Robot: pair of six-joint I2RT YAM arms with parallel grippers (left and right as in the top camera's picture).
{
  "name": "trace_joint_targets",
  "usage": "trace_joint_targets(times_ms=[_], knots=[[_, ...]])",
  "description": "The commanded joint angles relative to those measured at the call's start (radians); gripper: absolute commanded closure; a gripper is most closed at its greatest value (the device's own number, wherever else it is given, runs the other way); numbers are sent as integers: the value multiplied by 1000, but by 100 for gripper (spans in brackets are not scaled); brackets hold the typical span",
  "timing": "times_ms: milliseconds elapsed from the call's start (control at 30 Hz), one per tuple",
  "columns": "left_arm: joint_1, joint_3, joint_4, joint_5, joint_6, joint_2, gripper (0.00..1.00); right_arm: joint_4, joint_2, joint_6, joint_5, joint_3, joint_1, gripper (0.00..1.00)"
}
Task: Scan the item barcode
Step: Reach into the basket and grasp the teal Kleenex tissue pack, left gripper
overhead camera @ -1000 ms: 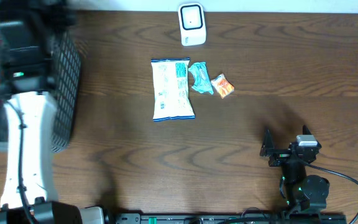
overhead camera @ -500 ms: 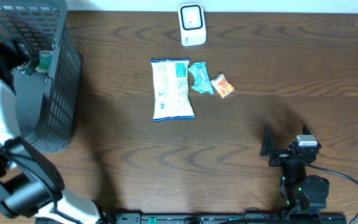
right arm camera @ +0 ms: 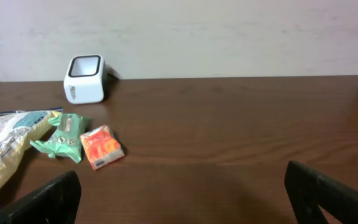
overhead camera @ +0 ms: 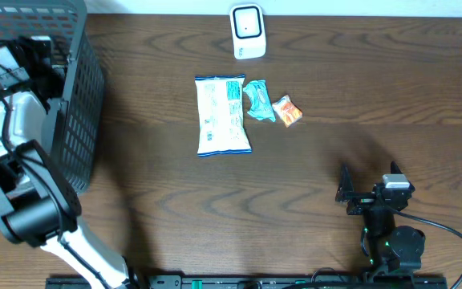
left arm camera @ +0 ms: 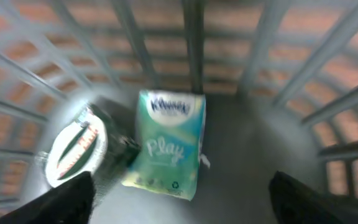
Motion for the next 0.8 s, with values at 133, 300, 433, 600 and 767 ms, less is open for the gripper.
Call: trace_joint_targets(times_ms=[133, 300, 433, 600, 767], knots=[[3, 8, 43, -4, 27, 76, 19, -2, -4, 11, 5, -3, -6, 1], [2, 8, 83, 37, 27, 103, 22, -2, -4, 11, 5, -3, -6, 1], [-4, 8, 112, 37, 27, 125, 26, -2, -4, 11, 5, -3, -6, 1], [-17, 8, 126, 48, 27, 160, 38, -2, -4, 11, 5, -3, -6, 1], [-27, 8, 147, 54, 27, 194, 42, -2, -4, 11, 5, -3, -6, 1]])
